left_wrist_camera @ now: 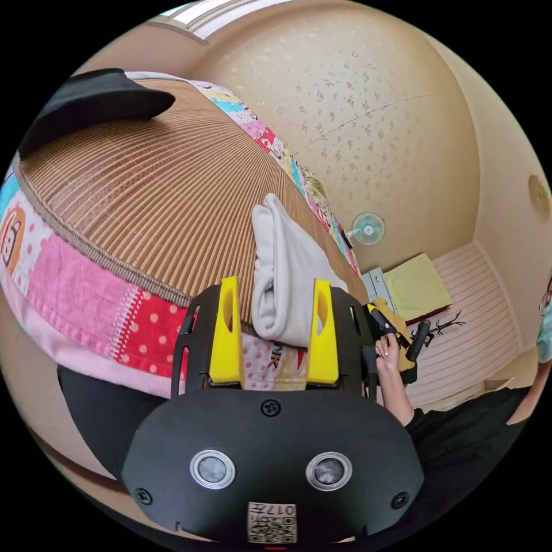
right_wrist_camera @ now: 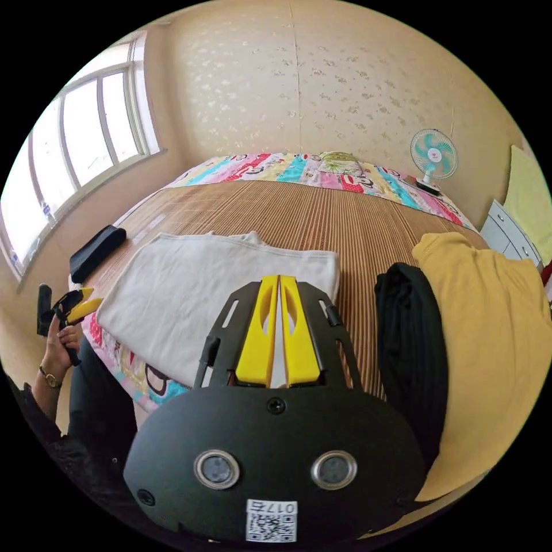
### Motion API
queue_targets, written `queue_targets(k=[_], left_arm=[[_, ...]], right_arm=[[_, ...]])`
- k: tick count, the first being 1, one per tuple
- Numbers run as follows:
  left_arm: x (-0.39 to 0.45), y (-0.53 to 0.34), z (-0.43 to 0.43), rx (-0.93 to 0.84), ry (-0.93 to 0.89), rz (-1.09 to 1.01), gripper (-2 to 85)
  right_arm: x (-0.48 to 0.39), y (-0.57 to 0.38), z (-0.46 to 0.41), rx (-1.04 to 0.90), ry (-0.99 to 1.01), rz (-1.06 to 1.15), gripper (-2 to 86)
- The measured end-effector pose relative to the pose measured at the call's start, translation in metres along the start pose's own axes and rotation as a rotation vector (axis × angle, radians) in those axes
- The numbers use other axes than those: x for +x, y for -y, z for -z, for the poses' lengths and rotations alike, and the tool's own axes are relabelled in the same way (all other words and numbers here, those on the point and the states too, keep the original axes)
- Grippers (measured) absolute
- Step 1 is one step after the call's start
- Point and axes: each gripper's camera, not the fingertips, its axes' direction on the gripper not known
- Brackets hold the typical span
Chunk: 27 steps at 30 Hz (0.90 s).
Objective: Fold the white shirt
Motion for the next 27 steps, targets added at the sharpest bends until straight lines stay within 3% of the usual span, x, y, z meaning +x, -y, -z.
queue_targets(k=[3,8,12,15,22,27], left_arm=[[-0.008,-0.022,-0.005,0.015,0.069,0.096,16.5],[-0.015,-0.051,-0.005,0.09,0.114,0.194,14.9],[-0.032,-0.069,-0.022,0.082,-0.003,0.288,13.5],[-0.049,-0.085,-0.02,0.141,-0.078,0.375,11.2],[-0.046,-0.092,-0.025,0.125,-0.007,0.317,6.7],[0.032,-0.095,-0.033,0.178,-0.003,0.06,5.9]], right_arm=[[0.004,-0.03,0.012,0.001,0.152,0.054,0.6],[0.014,-0.05,0.021,-0.067,0.154,0.072,0.4],[0.023,-0.055,0.028,-0.123,0.03,0.105,0.4],[0.039,-0.057,0.041,-0.106,0.071,0.048,0.4],[0.069,-0.069,0.068,-0.064,0.181,-0.051,0.4],[0.069,-0.083,0.057,-0.165,0.106,-0.052,0.4]])
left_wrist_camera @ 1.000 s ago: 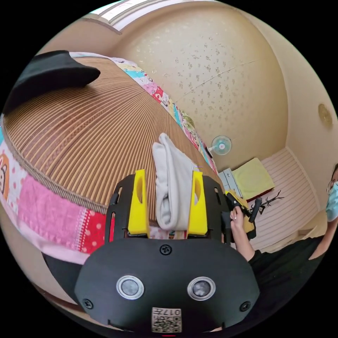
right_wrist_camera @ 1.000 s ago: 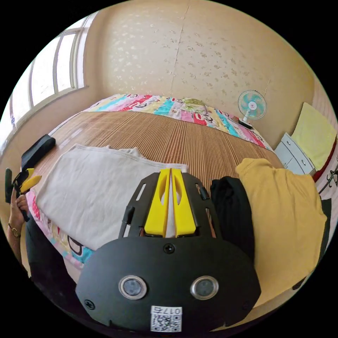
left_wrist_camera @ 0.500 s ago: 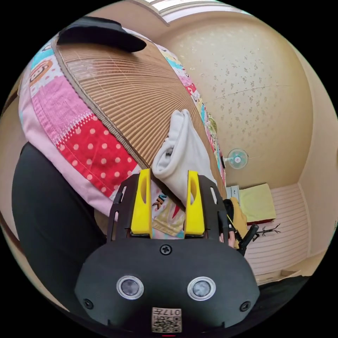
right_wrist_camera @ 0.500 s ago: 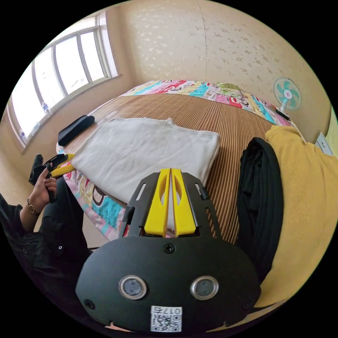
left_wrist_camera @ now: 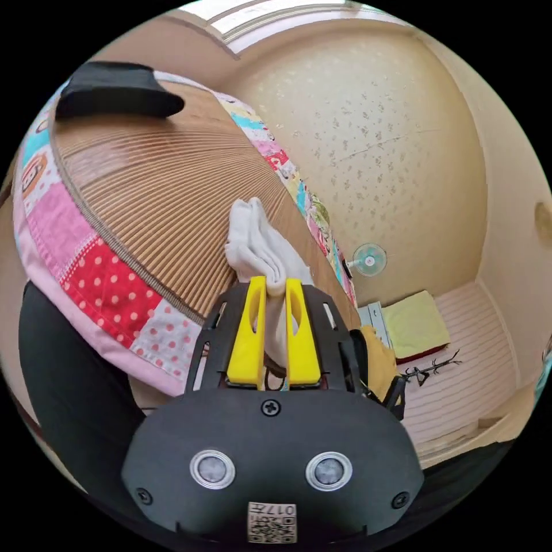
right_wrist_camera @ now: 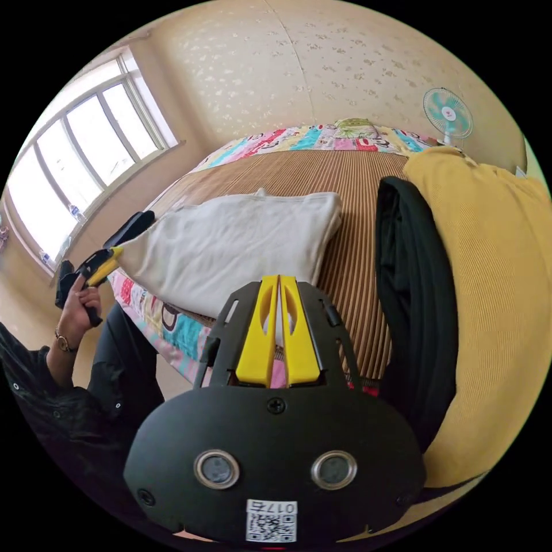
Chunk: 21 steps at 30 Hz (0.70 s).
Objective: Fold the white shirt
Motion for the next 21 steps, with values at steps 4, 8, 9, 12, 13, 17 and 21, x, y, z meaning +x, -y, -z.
queue_targets(k=[4,8,9,12,13,17,21], left_arm=[[0.07,-0.018,-0.031,-0.023,-0.074,-0.226,5.8],[0.15,-0.064,-0.105,-0.17,-0.164,-0.461,5.6],[0.17,-0.083,-0.129,-0.209,-0.172,-0.525,5.6],[0.204,-0.134,-0.185,-0.319,-0.19,-0.611,5.6],[0.208,-0.145,-0.195,-0.335,-0.199,-0.619,5.6],[0.218,-0.216,-0.257,-0.466,-0.246,-0.644,5.5],[0.21,-0.285,-0.313,-0.602,-0.139,-0.699,5.9]], right_arm=[[-0.006,-0.021,-0.031,0.01,-0.105,0.009,0.5],[-0.017,-0.034,-0.027,0.105,-0.144,-0.043,0.5],[-0.02,-0.035,-0.024,0.112,-0.151,-0.045,0.5],[-0.022,-0.032,-0.014,0.115,-0.14,-0.042,0.5],[-0.02,-0.031,-0.011,0.111,-0.128,-0.044,0.5],[0.001,-0.034,0.014,0.099,-0.031,-0.127,0.6],[0.007,-0.048,0.03,0.06,-0.003,-0.141,0.6]])
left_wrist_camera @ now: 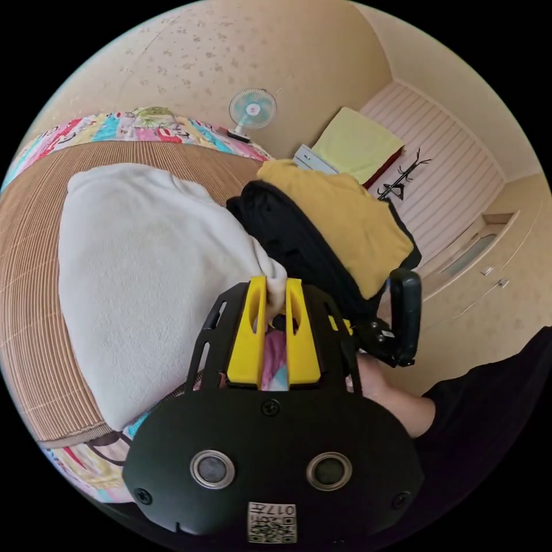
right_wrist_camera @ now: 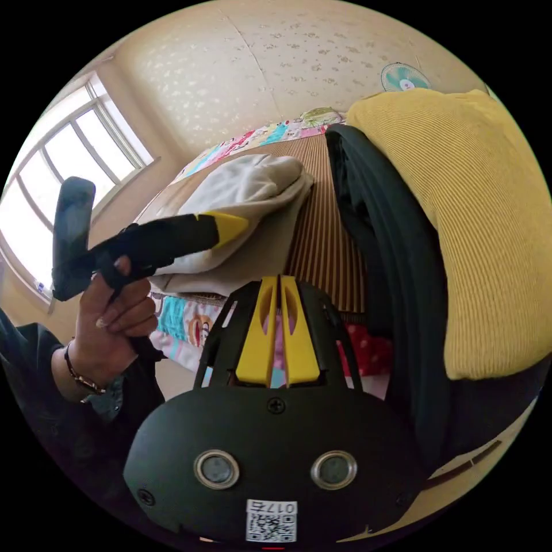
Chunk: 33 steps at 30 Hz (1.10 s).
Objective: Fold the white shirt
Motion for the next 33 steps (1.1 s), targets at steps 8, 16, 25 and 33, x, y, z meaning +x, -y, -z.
queue_targets(k=[8,16,25,33], left_arm=[[0.019,-0.027,-0.016,-0.073,-0.013,-0.124,8.5],[0.019,-0.062,0.078,0.053,0.126,-0.145,8.5],[-0.134,-0.083,0.122,0.096,0.18,0.338,10.7],[-0.171,-0.087,0.095,-0.012,0.092,0.34,8.5]], right_arm=[[-0.024,-0.007,0.017,-0.059,-0.125,-0.061,0.4],[-0.067,0.011,0.083,0.187,-0.106,-0.065,0.4],[-0.119,0.068,0.041,0.154,-0.12,0.093,0.5],[-0.12,0.086,0.013,0.04,-0.181,0.072,0.6]])
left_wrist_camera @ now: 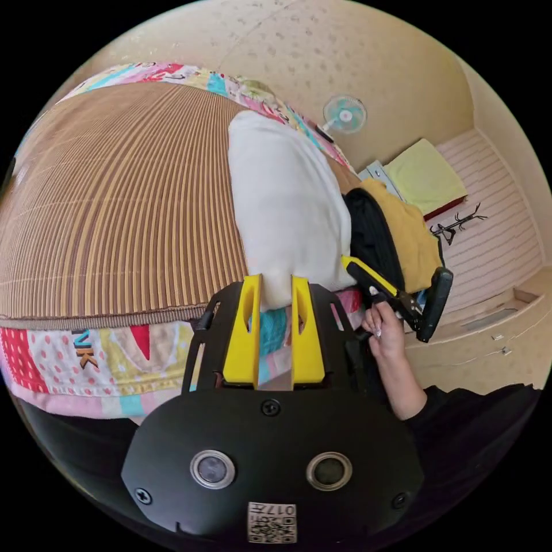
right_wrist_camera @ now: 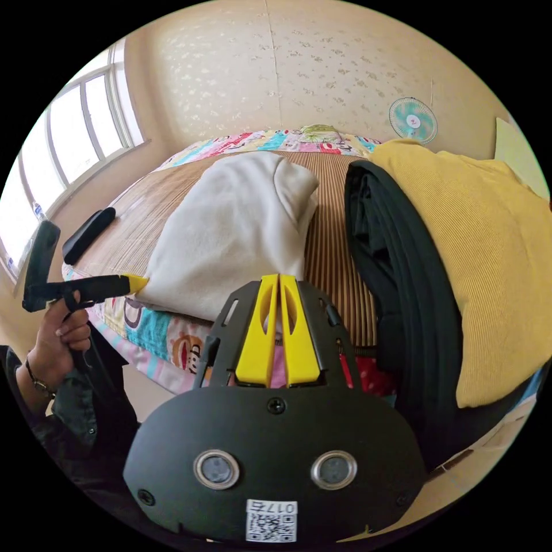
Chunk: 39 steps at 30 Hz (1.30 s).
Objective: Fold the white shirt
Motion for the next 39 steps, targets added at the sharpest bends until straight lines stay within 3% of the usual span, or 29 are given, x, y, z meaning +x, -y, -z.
queue_targets(k=[7,10,13,20,23,32,36,39], left_arm=[[-0.032,0.016,0.025,0.011,-0.1,0.031,10.1],[-0.053,0.023,0.028,0.044,-0.199,0.062,16.0],[-0.066,0.027,0.028,0.043,-0.234,0.082,17.7],[-0.085,0.054,0.032,-0.035,-0.261,0.139,11.7],[-0.088,0.065,0.04,-0.06,-0.259,0.127,10.4],[-0.081,0.053,0.057,-0.182,-0.549,0.157,7.8],[-0.073,0.031,0.079,-0.195,-0.721,0.226,7.6],[-0.057,0.021,0.099,-0.214,-0.761,0.221,7.5]], right_arm=[[-0.002,0.032,0.009,-0.077,-0.052,0.038,0.4],[0.003,0.045,0.02,-0.092,-0.051,0.02,0.5],[0.024,0.058,0.036,-0.091,0.029,-0.05,0.6],[0.081,0.071,0.124,-0.045,0.255,-0.229,3.5],[0.105,0.066,0.154,-0.056,0.4,-0.299,7.7],[0.15,0.023,0.155,-0.324,0.879,-0.514,23.3],[0.18,0.0,0.154,-0.176,1.252,-0.693,24.5],[0.193,-0.015,0.163,-0.092,1.339,-0.813,23.7]])
